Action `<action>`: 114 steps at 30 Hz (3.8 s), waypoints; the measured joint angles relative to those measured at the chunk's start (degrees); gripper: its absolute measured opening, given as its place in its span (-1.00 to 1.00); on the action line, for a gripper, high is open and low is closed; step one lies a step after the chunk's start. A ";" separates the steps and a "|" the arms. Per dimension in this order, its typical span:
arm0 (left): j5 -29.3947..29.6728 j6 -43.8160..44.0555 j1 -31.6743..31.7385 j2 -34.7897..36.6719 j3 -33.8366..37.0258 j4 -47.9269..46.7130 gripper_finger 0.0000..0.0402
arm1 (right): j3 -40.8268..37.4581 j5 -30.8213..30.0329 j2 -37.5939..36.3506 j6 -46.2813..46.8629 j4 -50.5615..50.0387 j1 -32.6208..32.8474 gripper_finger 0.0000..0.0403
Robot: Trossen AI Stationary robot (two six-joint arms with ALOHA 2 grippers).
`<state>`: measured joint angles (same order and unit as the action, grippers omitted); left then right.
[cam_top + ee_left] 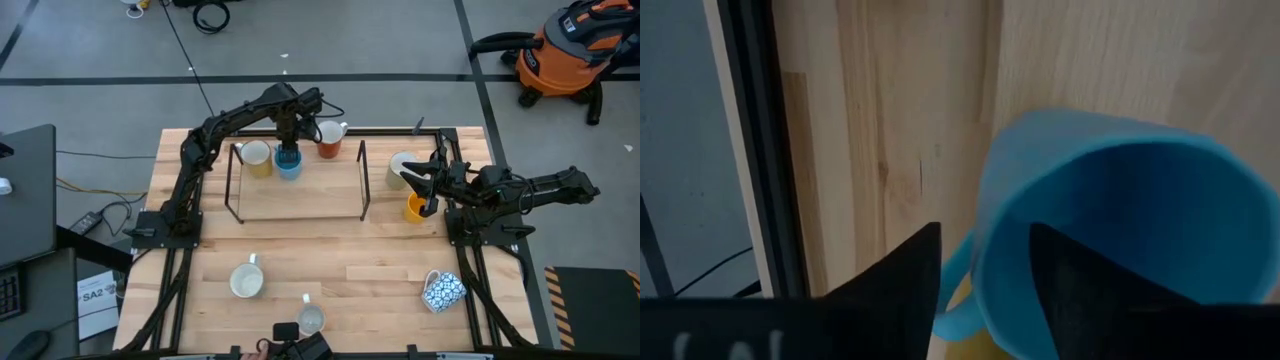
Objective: Place coffee mugs
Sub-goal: Put the light blue mug on the shelf
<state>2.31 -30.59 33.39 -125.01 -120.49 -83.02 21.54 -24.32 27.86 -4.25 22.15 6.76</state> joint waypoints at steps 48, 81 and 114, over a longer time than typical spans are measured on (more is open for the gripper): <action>0.40 48.64 -22.24 28.38 -0.07 -6.97 -0.20 | 0.00 0.07 -0.10 -9.28 0.44 -0.62 -0.38; 2.04 66.77 -45.28 28.00 -0.04 -6.99 -0.20 | 0.02 -0.02 -16.86 -9.45 -6.83 2.56 -0.38; 8.81 112.55 -77.92 13.80 0.02 -6.99 -0.20 | 0.02 1.50 -16.61 -5.77 -14.57 2.56 -0.38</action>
<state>11.11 81.95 -44.54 -111.21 -120.46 -90.02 21.56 -22.82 11.25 -10.02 7.59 9.32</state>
